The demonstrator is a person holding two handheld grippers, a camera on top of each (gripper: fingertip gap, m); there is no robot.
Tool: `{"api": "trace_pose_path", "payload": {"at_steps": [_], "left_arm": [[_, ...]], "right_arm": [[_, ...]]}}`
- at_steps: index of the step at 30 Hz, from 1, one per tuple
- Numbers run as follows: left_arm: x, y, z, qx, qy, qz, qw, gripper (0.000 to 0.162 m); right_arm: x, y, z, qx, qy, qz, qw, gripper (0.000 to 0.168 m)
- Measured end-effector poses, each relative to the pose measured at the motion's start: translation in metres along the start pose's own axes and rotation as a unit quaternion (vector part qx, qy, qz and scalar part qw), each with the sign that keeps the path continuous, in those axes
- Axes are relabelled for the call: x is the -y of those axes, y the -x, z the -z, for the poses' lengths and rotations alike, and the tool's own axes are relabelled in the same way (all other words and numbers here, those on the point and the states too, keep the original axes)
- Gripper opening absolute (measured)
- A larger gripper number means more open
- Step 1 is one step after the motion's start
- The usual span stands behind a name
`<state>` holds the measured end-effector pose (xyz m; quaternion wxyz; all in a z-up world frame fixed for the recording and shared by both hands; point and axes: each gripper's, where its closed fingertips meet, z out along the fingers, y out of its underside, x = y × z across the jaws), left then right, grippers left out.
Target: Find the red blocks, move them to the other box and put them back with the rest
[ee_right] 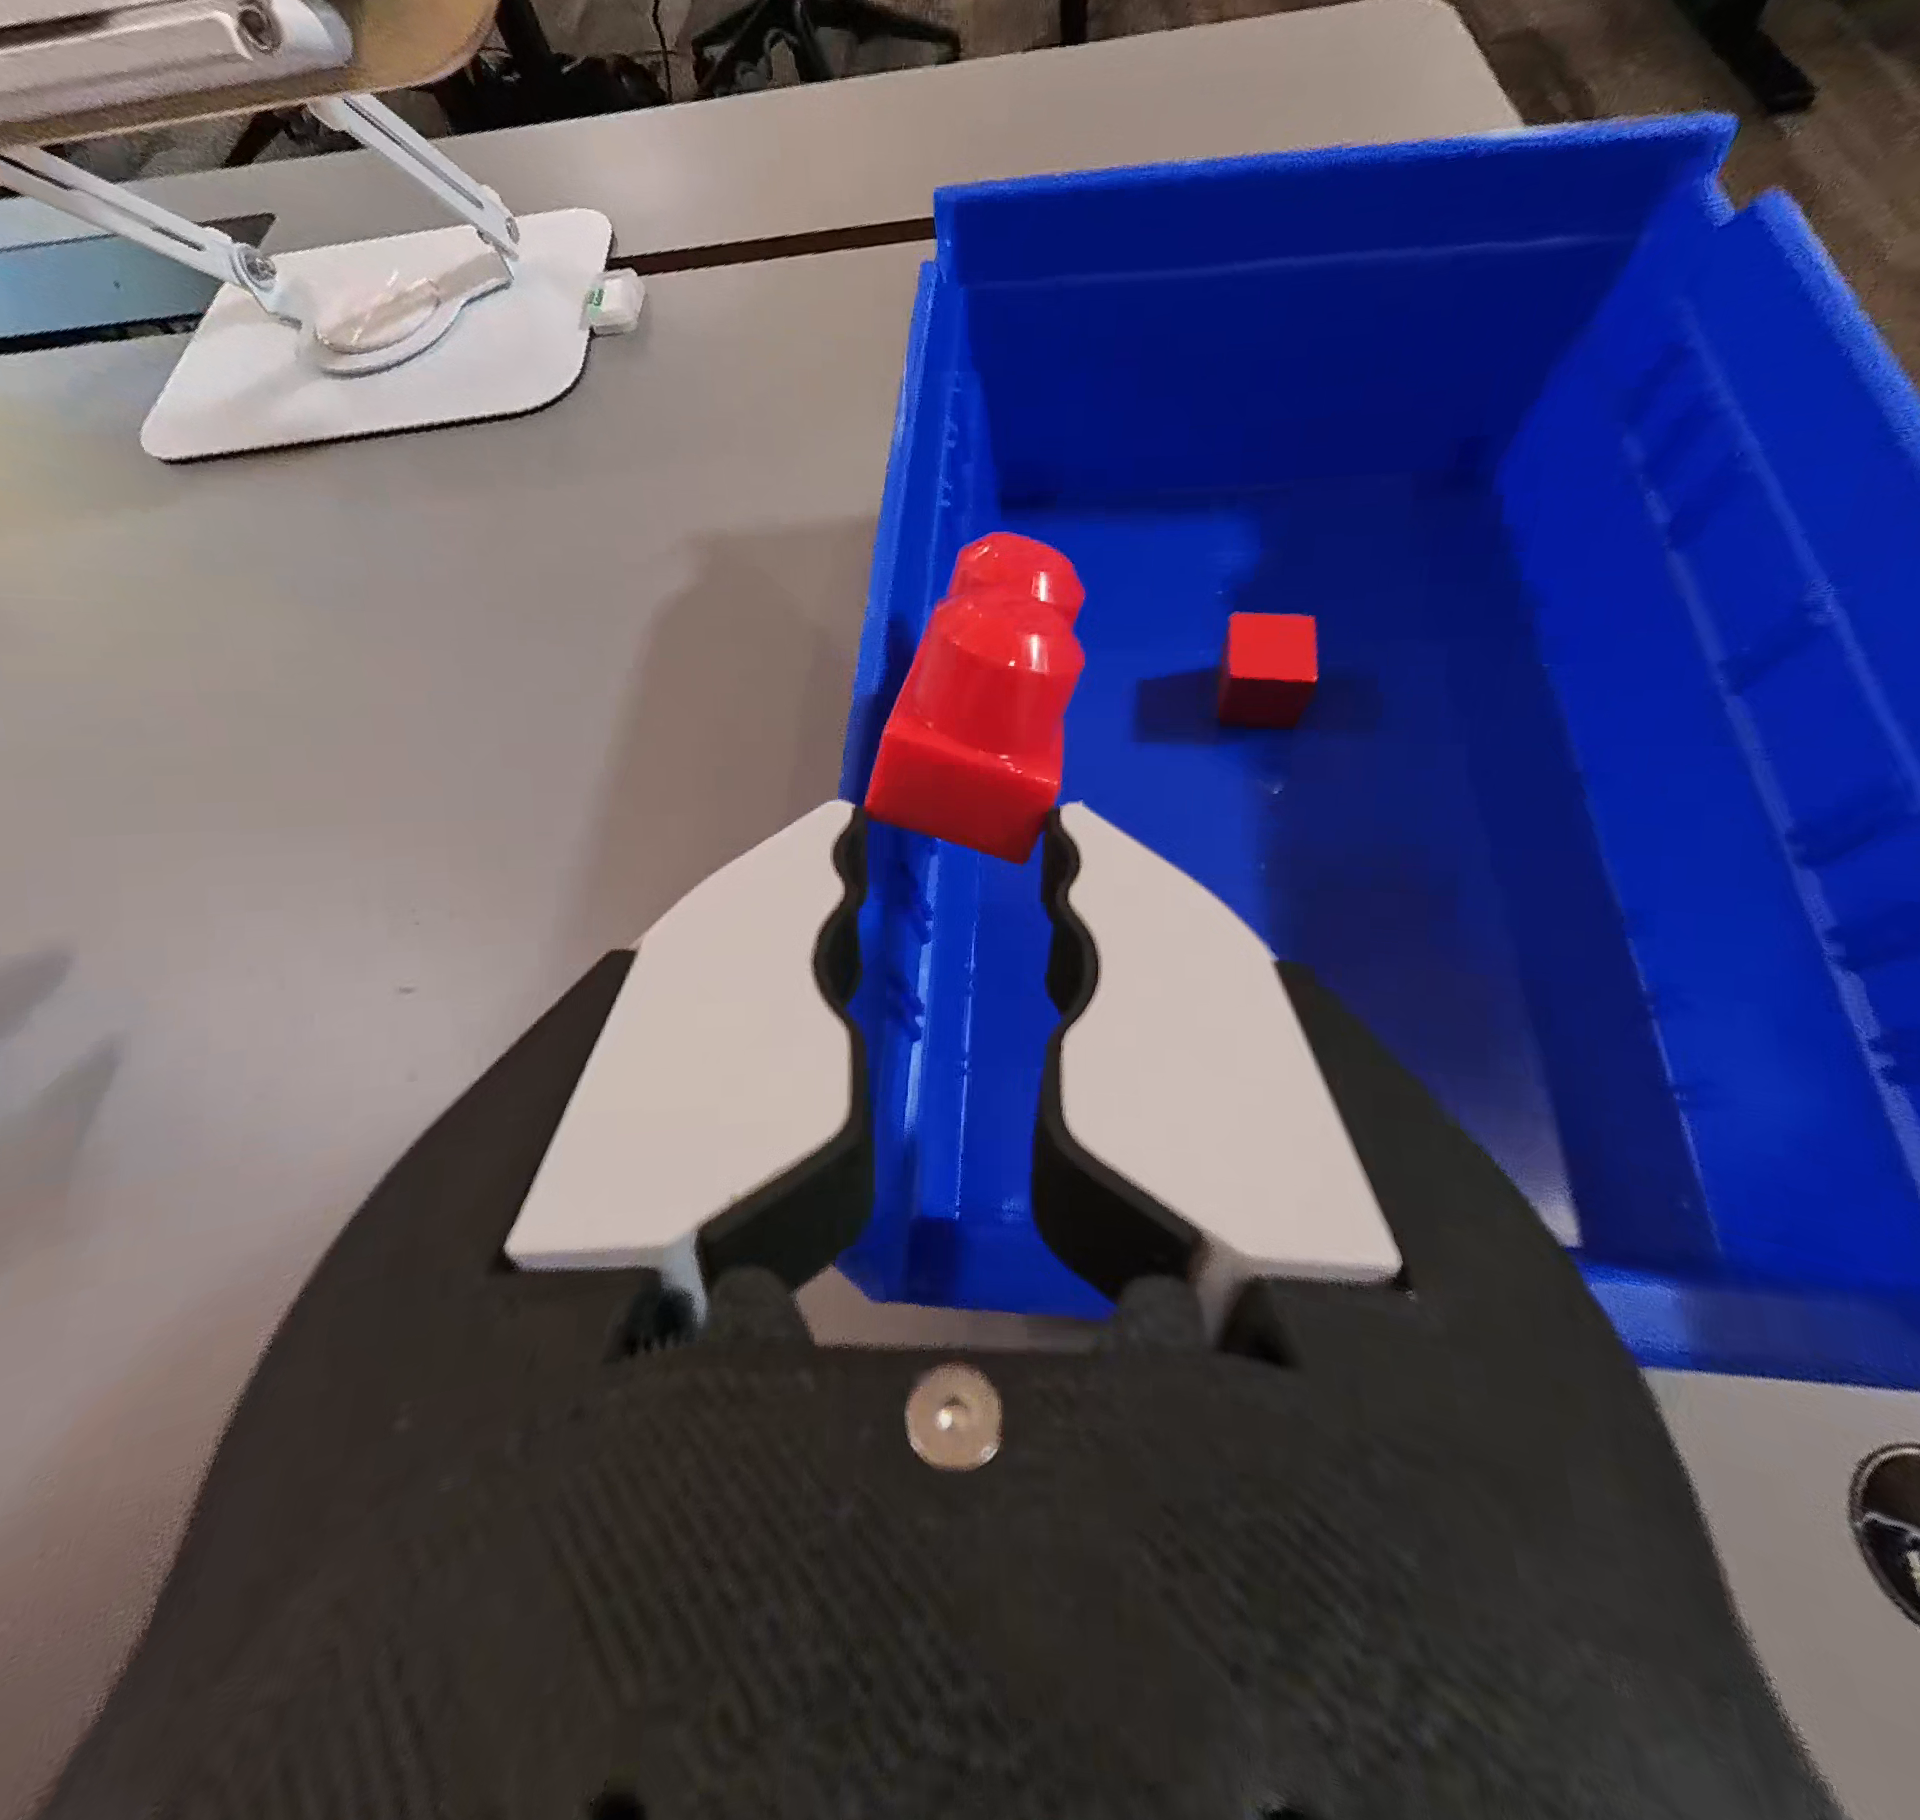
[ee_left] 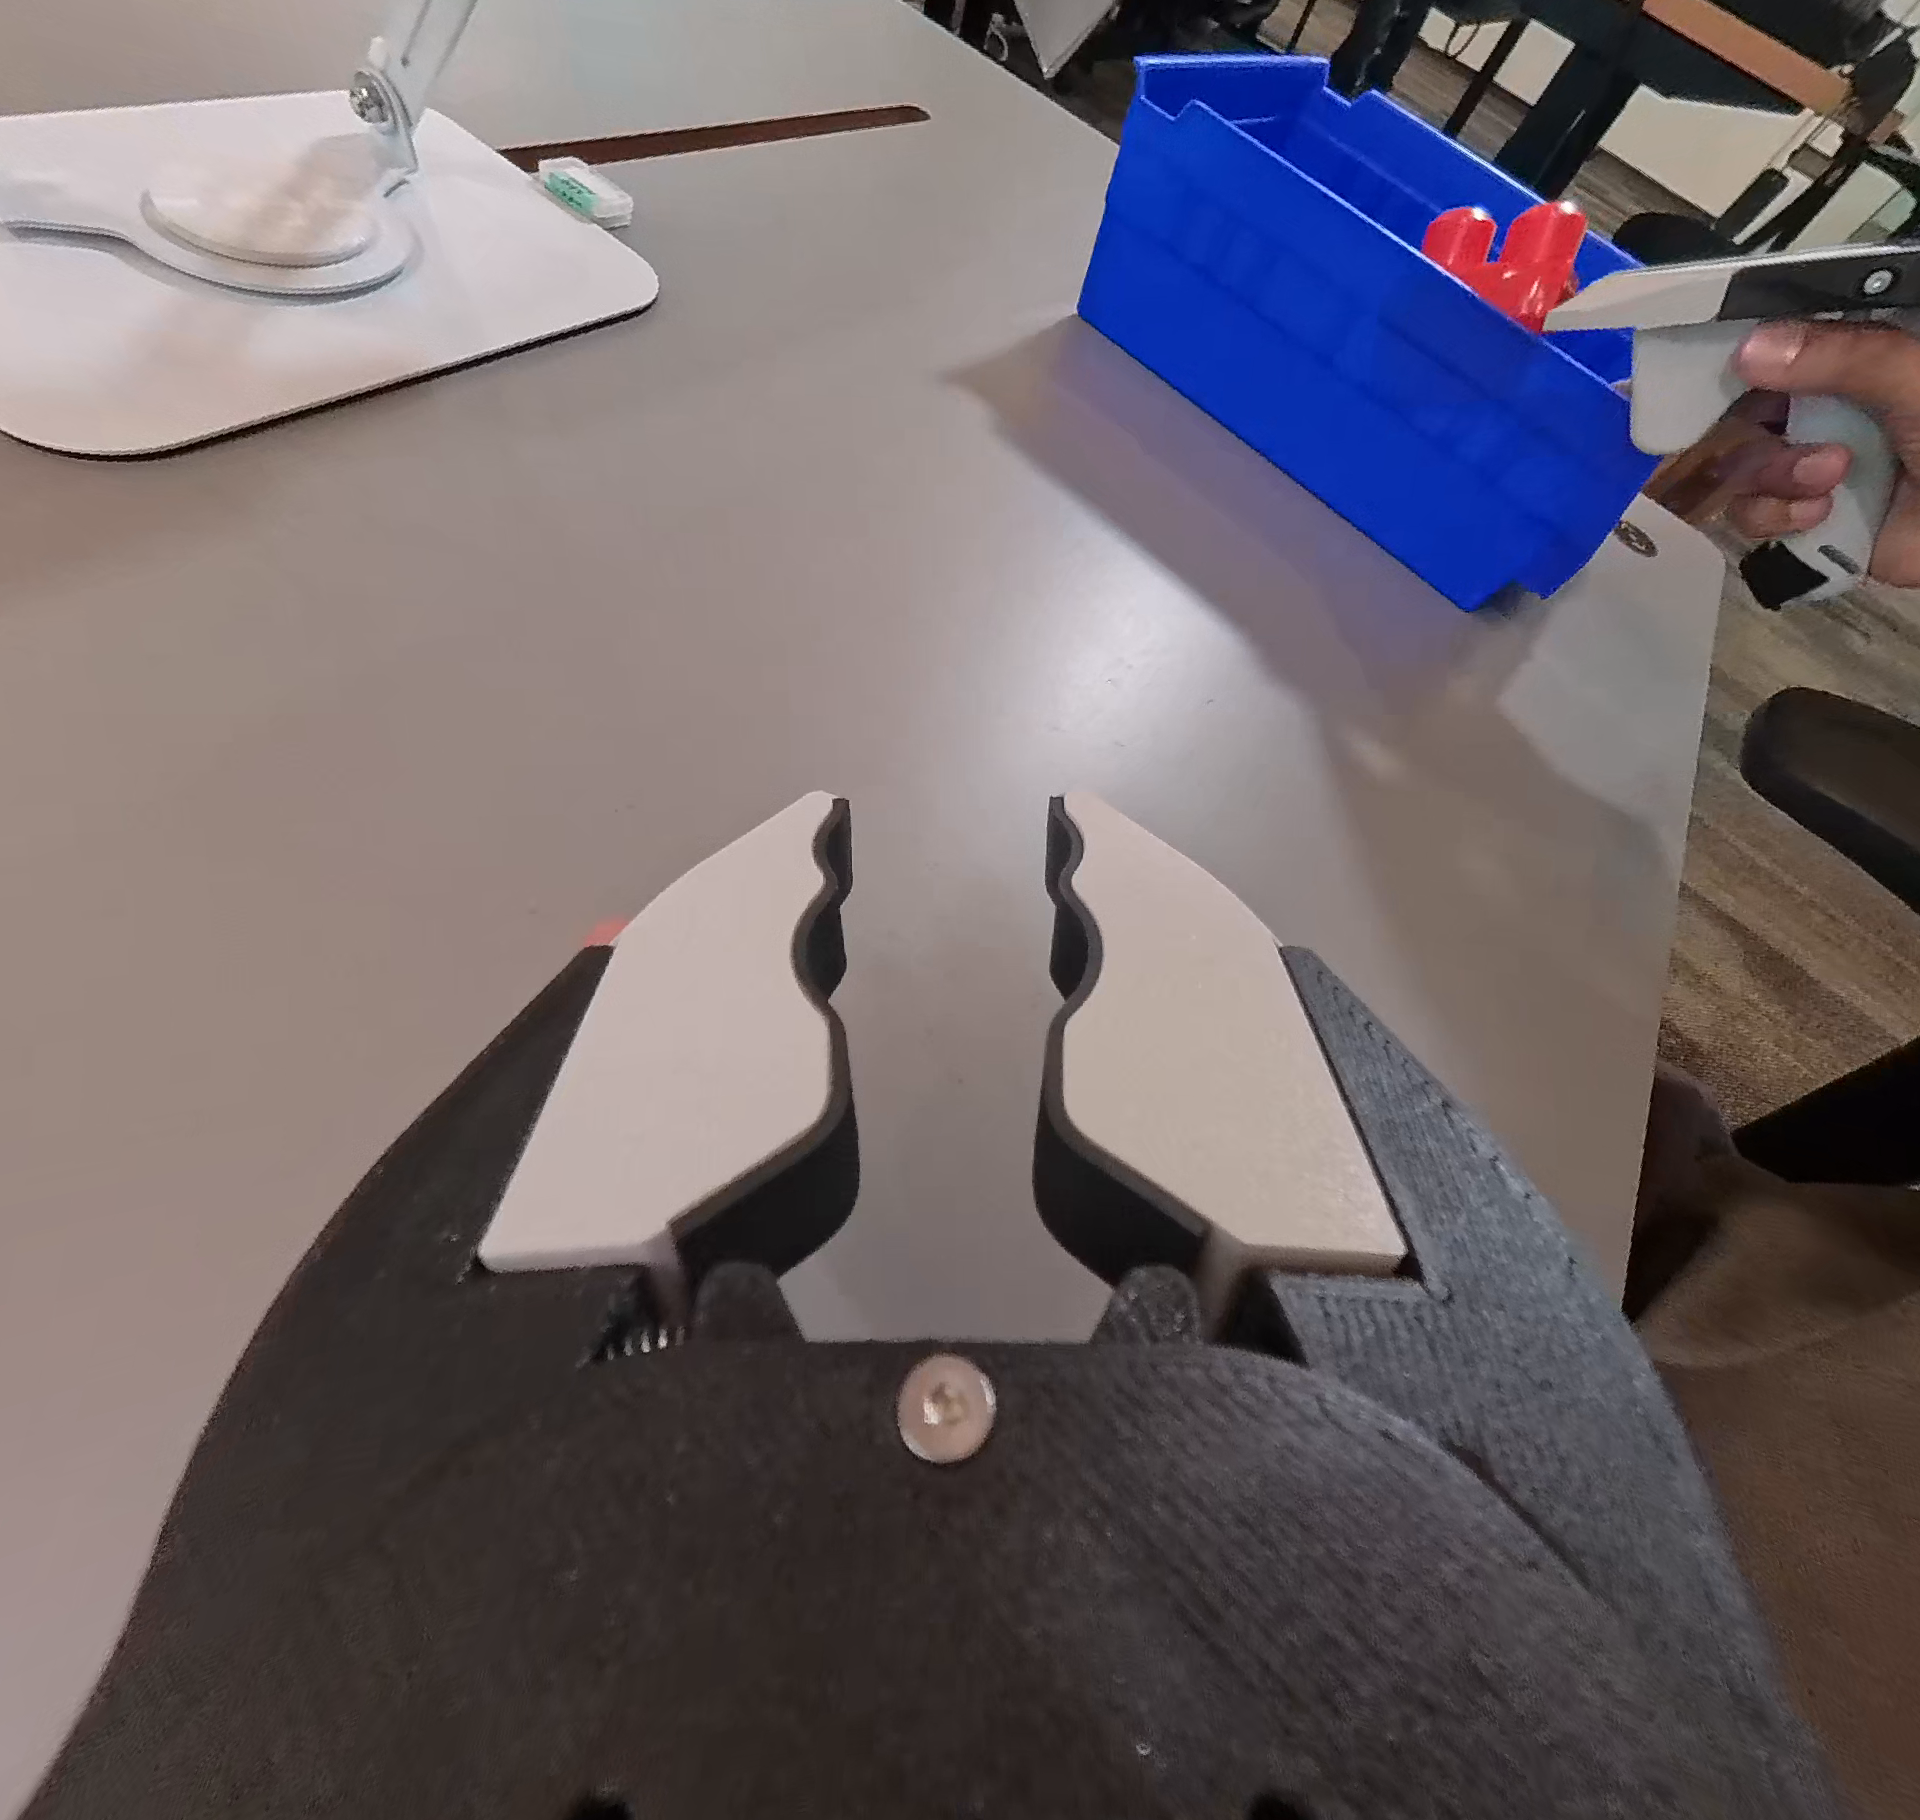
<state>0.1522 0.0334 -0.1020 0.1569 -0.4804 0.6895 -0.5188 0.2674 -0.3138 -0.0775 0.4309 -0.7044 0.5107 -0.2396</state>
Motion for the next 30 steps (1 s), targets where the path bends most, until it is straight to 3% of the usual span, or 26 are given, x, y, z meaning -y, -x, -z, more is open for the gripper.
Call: {"api": "trace_pose_path", "payload": {"at_steps": [8, 10, 13, 22, 27, 30], "left_arm": [[-0.002, 0.003, 0.004, 0.006, 0.0, 0.004, 1.0, 0.037], [-0.003, 0.003, 0.004, 0.008, 0.002, 0.004, 1.0, 0.037], [-0.004, 0.005, 0.006, 0.013, 0.001, 0.004, 1.0, 0.037], [-0.007, 0.011, 0.012, 0.027, 0.002, 0.011, 1.0, 0.037], [-0.008, 0.012, 0.013, 0.029, 0.002, 0.016, 0.999, 0.037], [-0.008, 0.011, 0.013, 0.027, 0.004, 0.015, 1.0, 0.037]], "right_arm": [[0.015, -0.027, 0.008, 0.031, -0.064, -0.088, 0.994, 0.032], [0.019, -0.039, 0.012, 0.042, -0.095, -0.135, 0.985, 0.002], [0.018, -0.06, 0.013, 0.036, -0.102, -0.181, 0.978, 0.0], [0.013, -0.083, 0.009, -0.078, -0.054, -0.046, 0.994, 0.002], [-0.007, -0.089, 0.006, -0.127, 0.032, 0.031, 0.991, 0.028], [-0.023, -0.086, 0.003, -0.125, 0.082, 0.037, 0.988, 0.03]]}}
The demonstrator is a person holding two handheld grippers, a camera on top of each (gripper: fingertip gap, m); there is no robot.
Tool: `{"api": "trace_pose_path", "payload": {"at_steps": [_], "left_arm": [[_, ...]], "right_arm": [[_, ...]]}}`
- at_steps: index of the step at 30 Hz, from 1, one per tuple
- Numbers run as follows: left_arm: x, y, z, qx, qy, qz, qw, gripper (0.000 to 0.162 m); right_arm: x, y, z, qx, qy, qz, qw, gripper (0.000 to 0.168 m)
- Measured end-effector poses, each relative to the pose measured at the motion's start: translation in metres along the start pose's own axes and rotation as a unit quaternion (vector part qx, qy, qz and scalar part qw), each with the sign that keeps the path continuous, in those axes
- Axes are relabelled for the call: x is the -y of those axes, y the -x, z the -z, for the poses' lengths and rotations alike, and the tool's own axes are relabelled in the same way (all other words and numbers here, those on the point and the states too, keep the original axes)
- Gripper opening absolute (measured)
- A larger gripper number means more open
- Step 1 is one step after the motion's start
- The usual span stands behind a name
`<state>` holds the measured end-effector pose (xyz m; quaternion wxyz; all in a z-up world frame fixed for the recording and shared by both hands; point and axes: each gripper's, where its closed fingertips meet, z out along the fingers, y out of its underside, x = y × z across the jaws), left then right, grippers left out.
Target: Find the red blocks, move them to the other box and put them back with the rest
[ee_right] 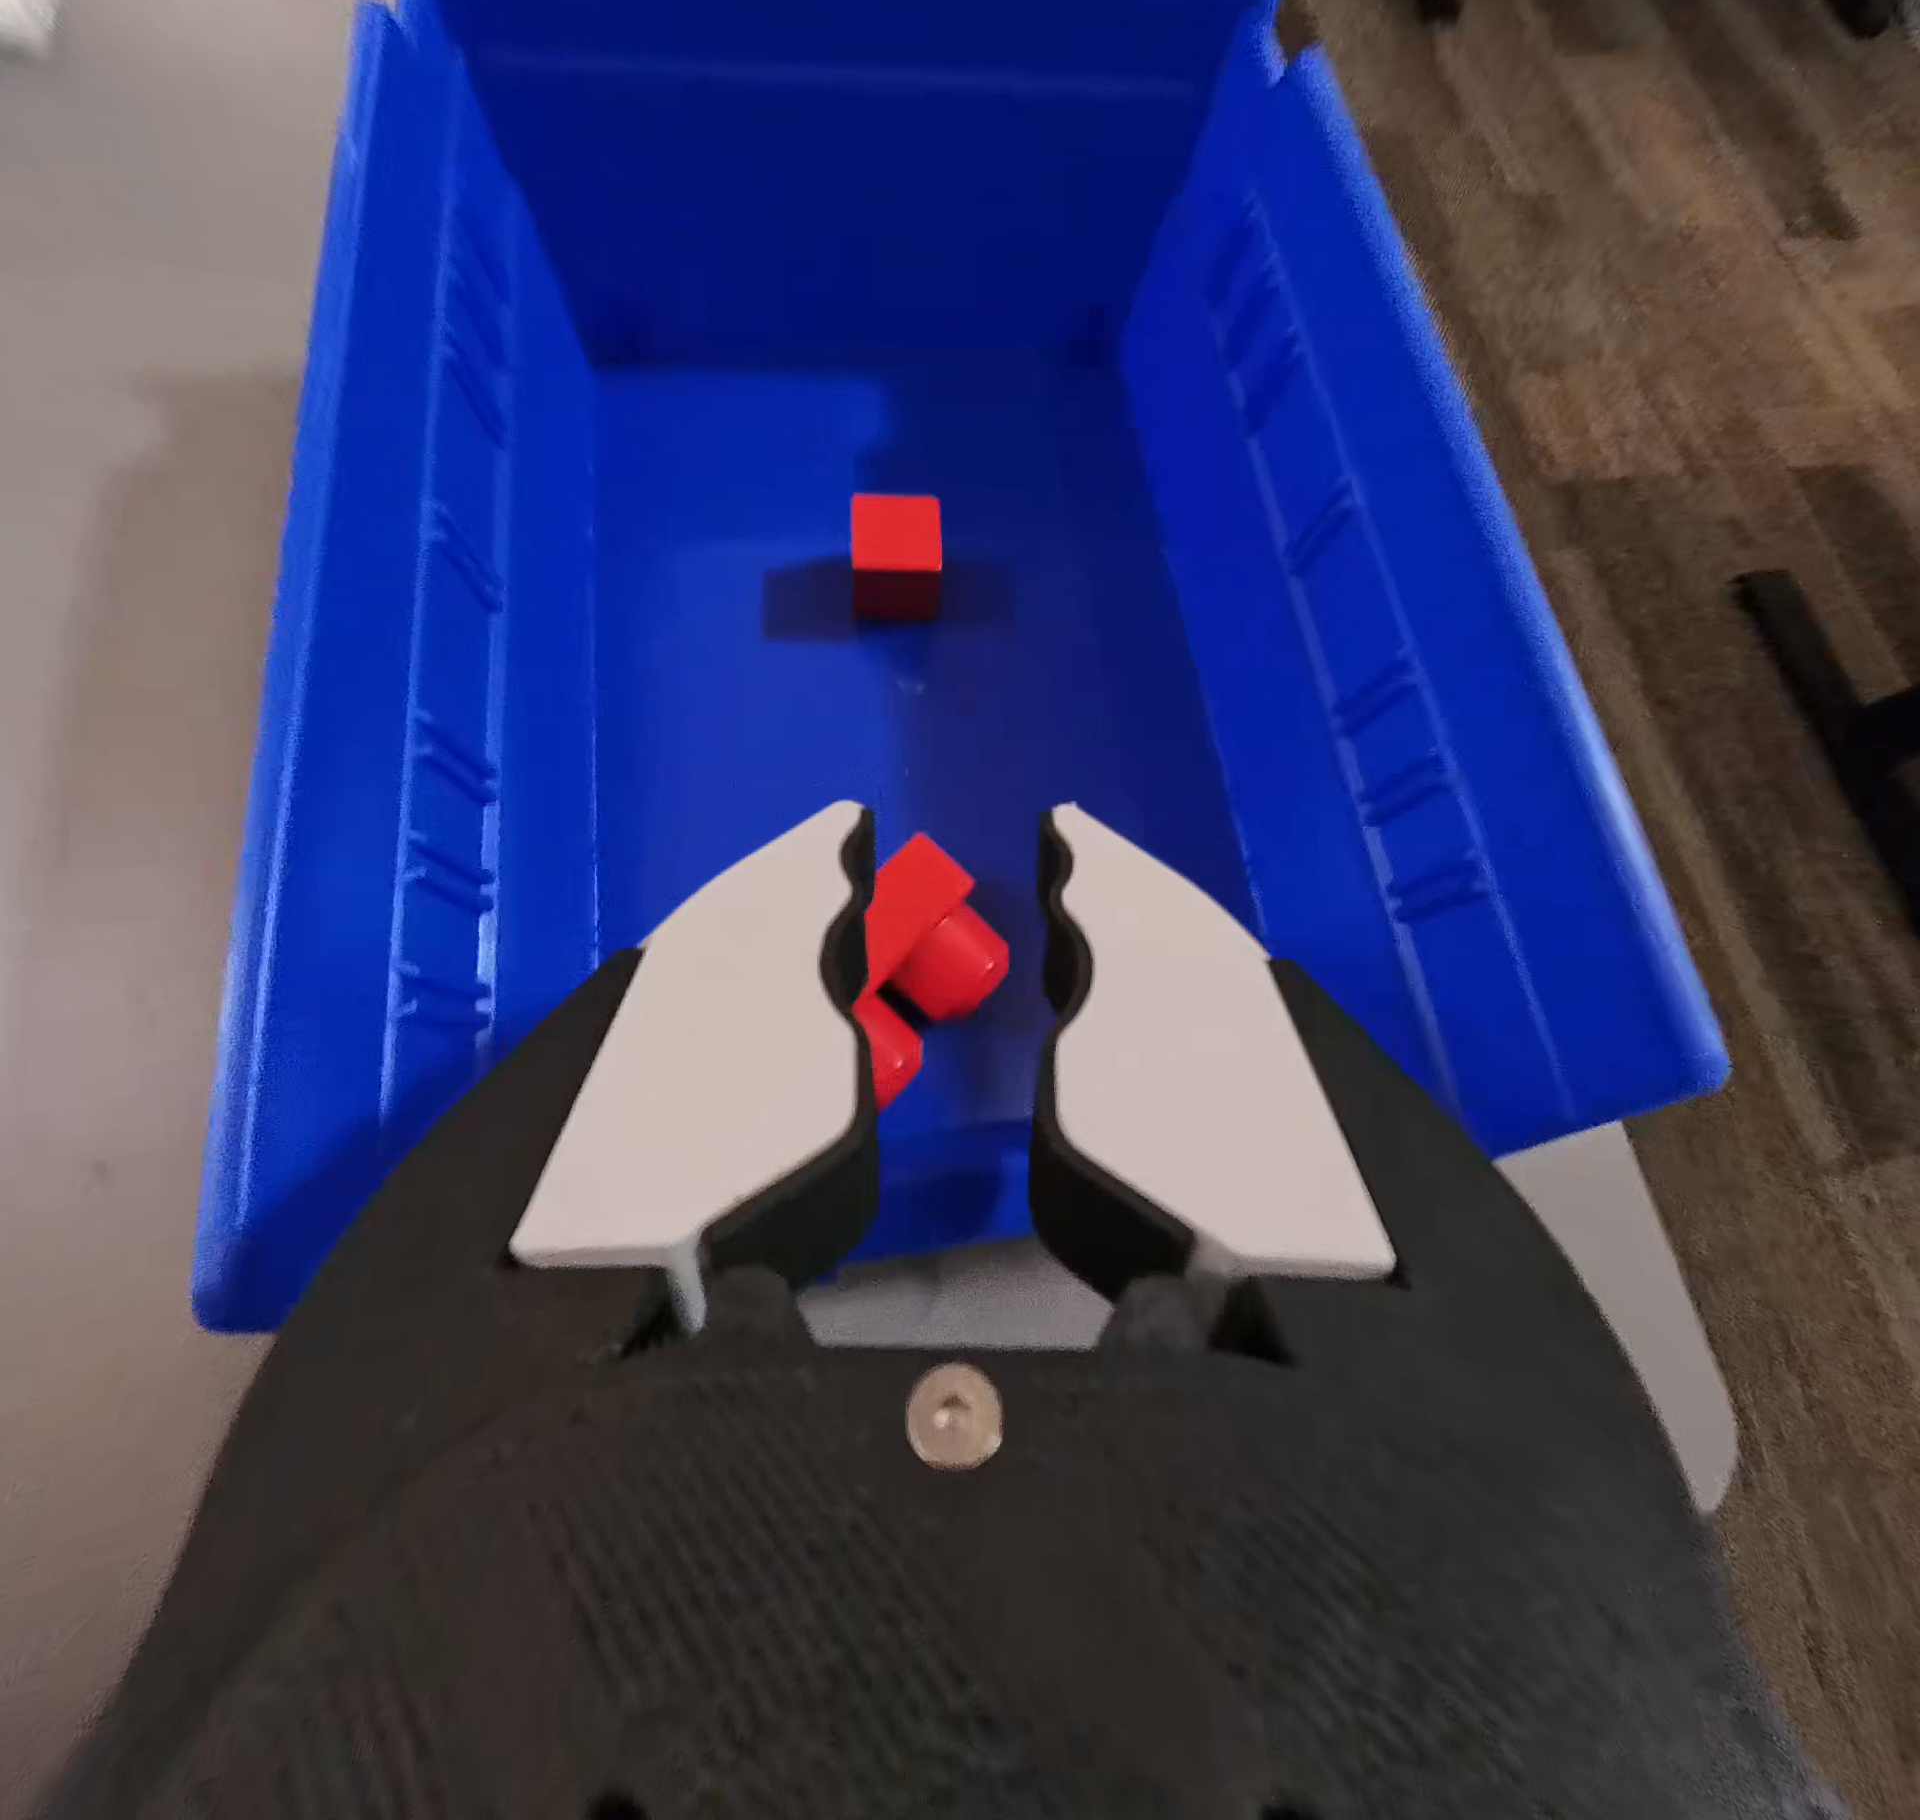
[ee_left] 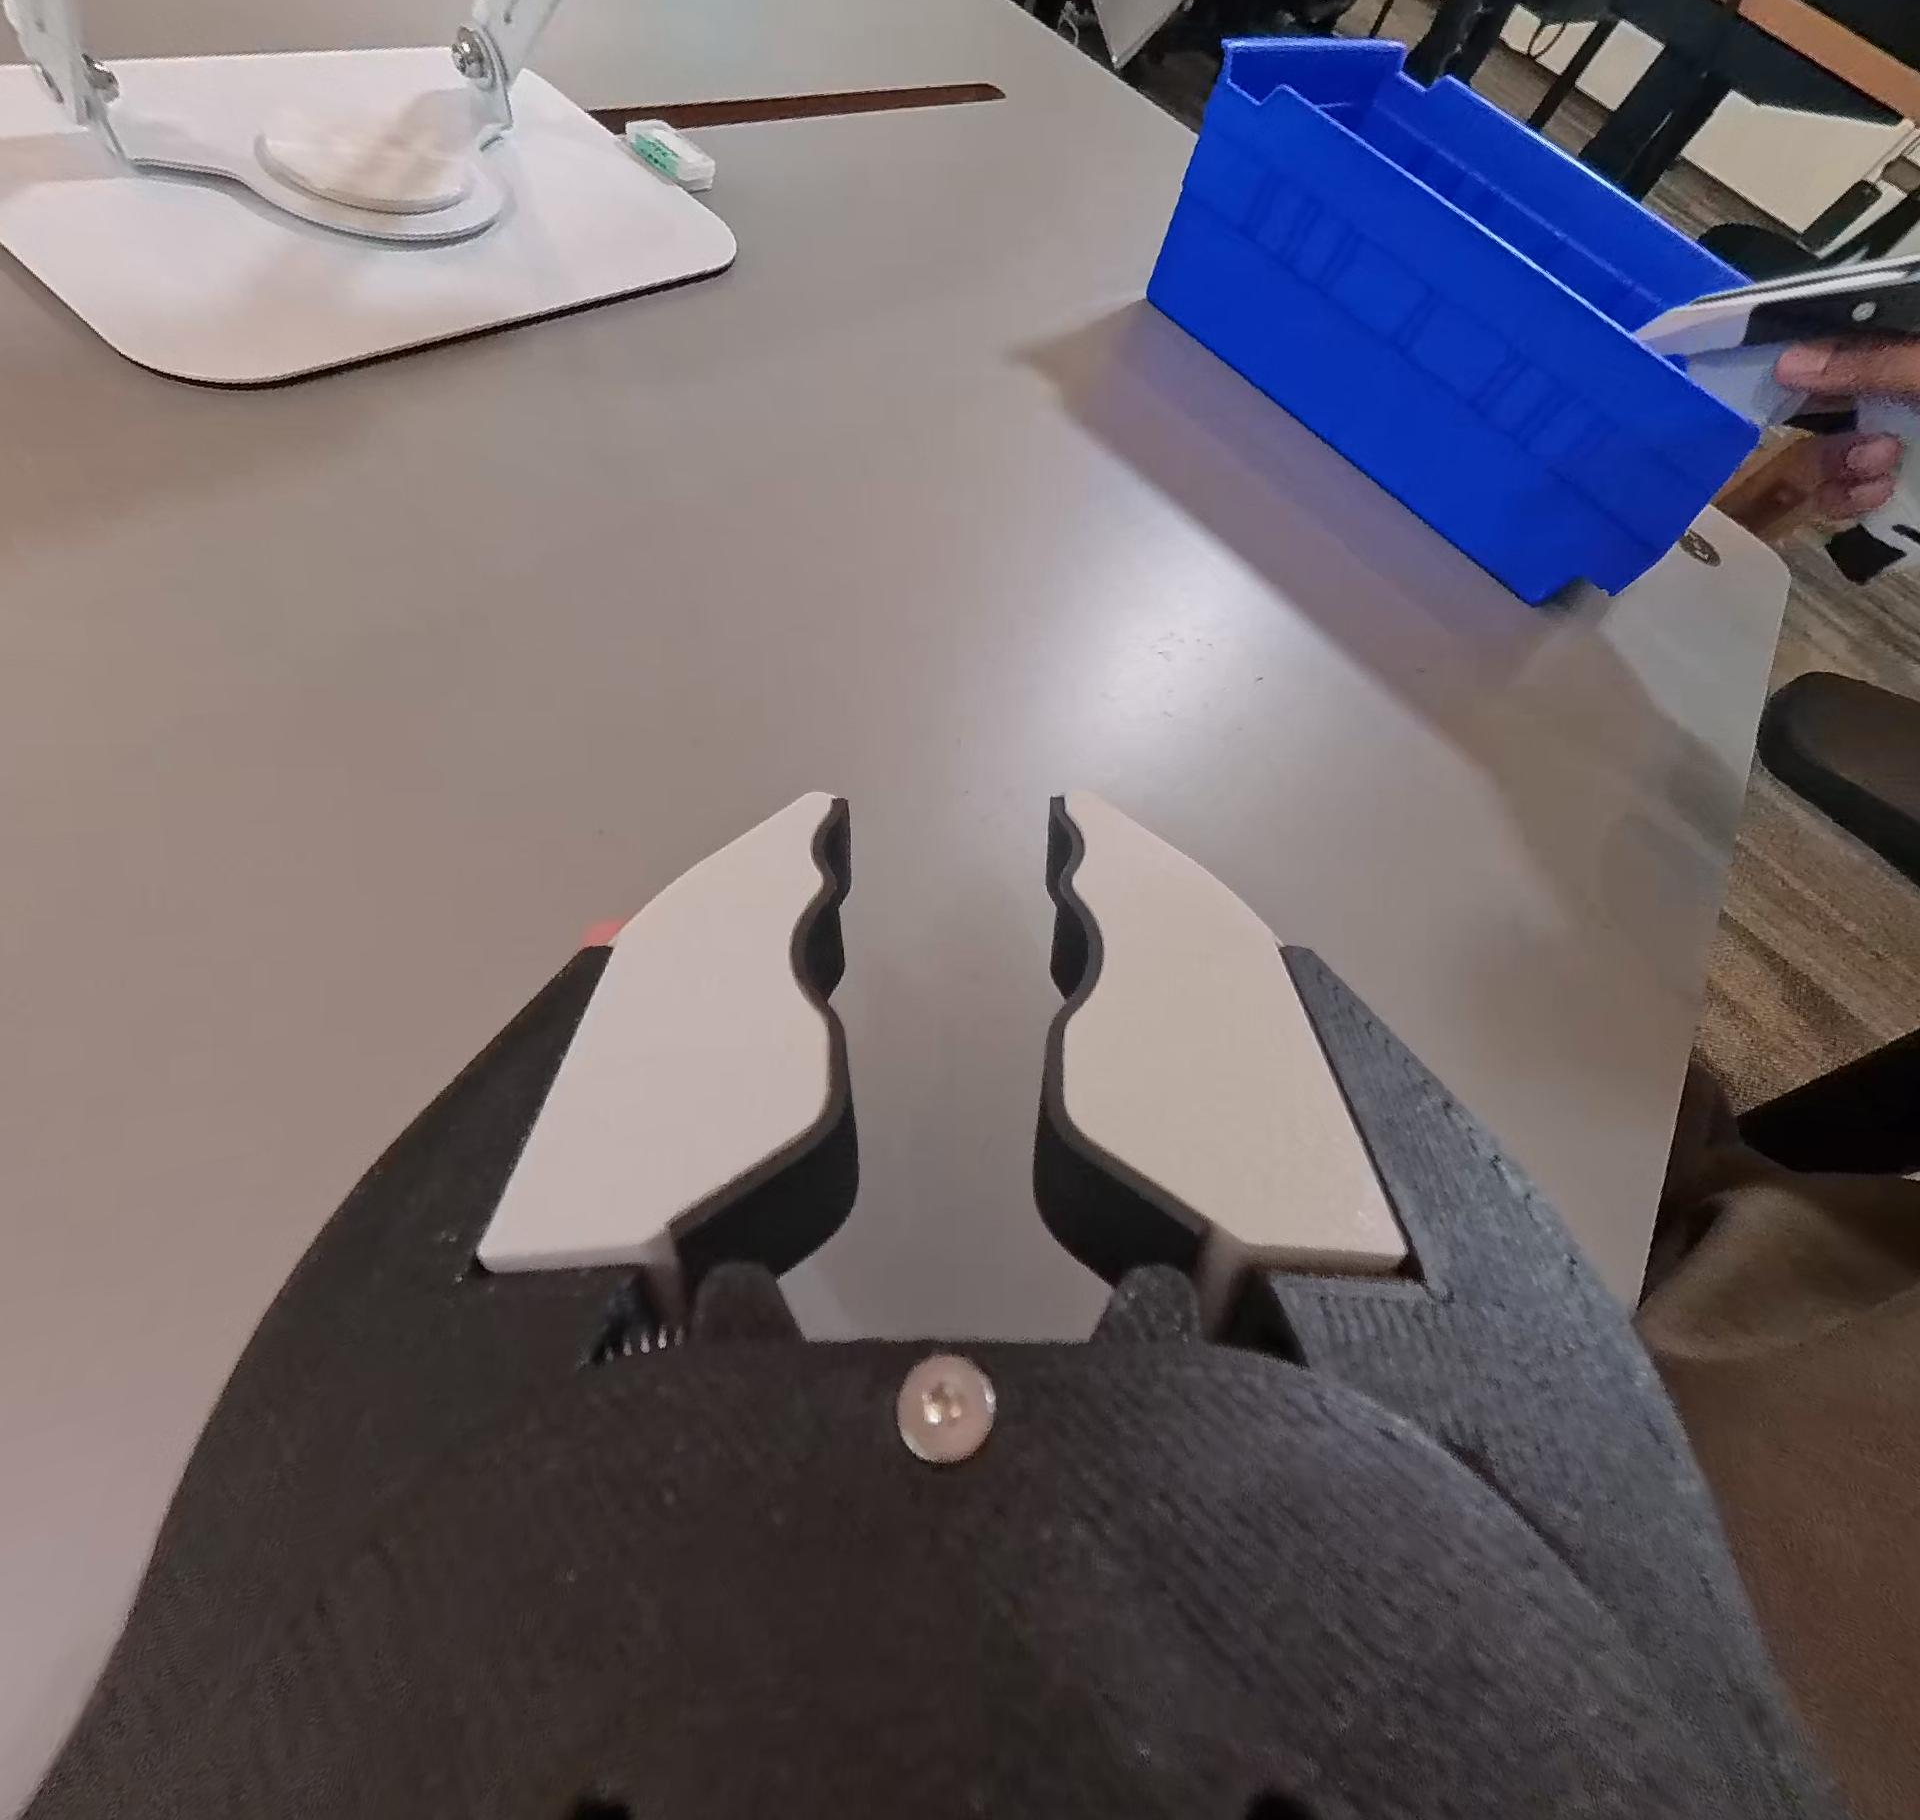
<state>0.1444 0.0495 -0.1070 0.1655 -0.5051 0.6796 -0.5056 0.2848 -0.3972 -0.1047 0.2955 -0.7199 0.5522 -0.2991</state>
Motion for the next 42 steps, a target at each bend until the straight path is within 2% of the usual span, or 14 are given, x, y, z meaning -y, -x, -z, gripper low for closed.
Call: {"api": "trace_pose_path", "payload": {"at_steps": [2, 6, 10, 12, 15, 17, 19, 21, 28, 31, 34, 36, 39, 42], "left_arm": [[0.0, -0.001, 0.0, 0.0, 0.001, -0.002, 1.0, 0.037], [-0.001, -0.002, 0.0, 0.001, 0.002, -0.007, 1.0, 0.037], [-0.002, -0.002, -0.002, 0.0, 0.005, -0.004, 1.0, 0.037], [-0.002, -0.002, -0.003, -0.001, 0.006, -0.005, 1.0, 0.037], [-0.003, -0.003, -0.005, 0.0, 0.008, -0.009, 1.0, 0.037], [-0.004, -0.004, -0.006, 0.003, 0.01, -0.015, 1.0, 0.037], [-0.004, -0.004, -0.005, 0.007, 0.011, -0.023, 1.0, 0.037], [-0.004, -0.003, -0.005, 0.011, 0.011, -0.028, 0.999, 0.037], [-0.004, -0.002, -0.004, 0.013, 0.01, -0.03, 0.999, 0.037], [-0.005, -0.002, -0.005, 0.014, 0.011, -0.032, 0.999, 0.037], [-0.005, -0.002, -0.006, 0.015, 0.014, -0.035, 0.999, 0.037], [-0.006, -0.002, -0.007, 0.018, 0.015, -0.039, 0.999, 0.037], [-0.007, -0.002, -0.008, 0.022, 0.019, -0.046, 0.999, 0.036], [-0.008, -0.002, -0.008, 0.025, 0.021, -0.051, 0.998, 0.036]], "right_arm": [[-0.012, 0.006, 0.0, 0.016, 0.041, 0.001, 0.999, 0.031], [-0.021, 0.011, -0.003, 0.02, 0.07, 0.006, 0.997, 0.034], [-0.026, 0.002, -0.018, 0.001, 0.105, 0.018, 0.994, 0.043], [-0.028, 0.003, -0.026, 0.023, 0.139, 0.015, 0.99, 0.051], [-0.039, 0.008, -0.034, 0.05, 0.195, 0.035, 0.979, 0.052], [-0.042, 0.017, -0.04, 0.08, 0.212, 0.047, 0.973, 0.043], [-0.037, 0.033, -0.043, 0.125, 0.199, 0.042, 0.971, 0.026], [-0.026, 0.042, -0.045, 0.142, 0.167, 0.039, 0.975, 0.023], [0.019, 0.014, -0.031, 0.068, 0.035, 0.035, 0.996, 0.023], [0.019, -0.011, -0.033, -0.02, 0.031, 0.065, 0.997, 0.023], [0.005, -0.033, -0.041, -0.138, 0.085, 0.174, 0.971, 0.023], [0.0, -0.028, -0.048, -0.161, 0.102, 0.218, 0.957, 0.023], [-0.003, -0.008, -0.056, -0.134, 0.11, 0.229, 0.958, 0.023], [0.0, 0.019, -0.055, -0.046, 0.091, 0.166, 0.981, 0.026]]}}
